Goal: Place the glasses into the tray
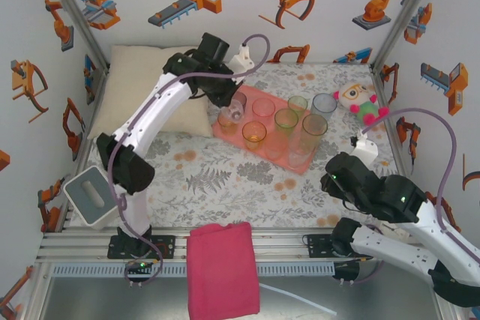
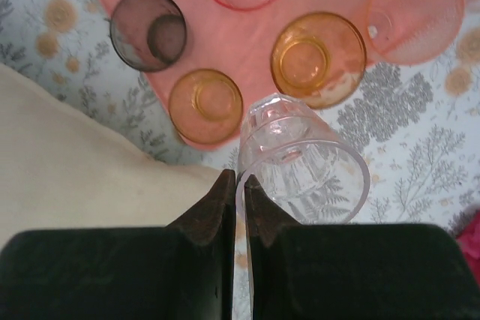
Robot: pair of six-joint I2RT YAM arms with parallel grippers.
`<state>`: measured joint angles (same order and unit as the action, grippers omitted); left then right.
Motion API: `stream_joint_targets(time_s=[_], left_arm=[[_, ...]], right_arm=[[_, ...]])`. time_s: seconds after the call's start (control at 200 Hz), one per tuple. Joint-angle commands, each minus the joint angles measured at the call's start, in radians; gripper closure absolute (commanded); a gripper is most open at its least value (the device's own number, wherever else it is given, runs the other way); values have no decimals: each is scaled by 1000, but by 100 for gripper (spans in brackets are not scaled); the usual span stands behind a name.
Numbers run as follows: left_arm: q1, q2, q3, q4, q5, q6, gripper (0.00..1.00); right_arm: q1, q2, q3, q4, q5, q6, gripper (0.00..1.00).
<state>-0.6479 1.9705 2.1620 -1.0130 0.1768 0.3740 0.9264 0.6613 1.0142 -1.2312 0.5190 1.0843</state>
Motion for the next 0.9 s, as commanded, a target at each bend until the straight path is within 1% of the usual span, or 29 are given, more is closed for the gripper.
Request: stream_joint_targets(time_s=[0.0,0.105,0.2,0.516,0.896], left_arm=[[26,103,173,-48,47,-3,86],[44,229,389,-92,64,-29,86],[54,308,490,-84,66,-40,86],[81,389,478,107,44,-81,86],[113,429,473,206,27,-82,86]], right_arm=[[2,-7,-4,-34,51,38,68],[2,-5,-1,-36,59,43,68],[2,10,4,-39,64,45,68],[2,84,28,-26,70,44,68],[2,160,120,0,98,-9,68]])
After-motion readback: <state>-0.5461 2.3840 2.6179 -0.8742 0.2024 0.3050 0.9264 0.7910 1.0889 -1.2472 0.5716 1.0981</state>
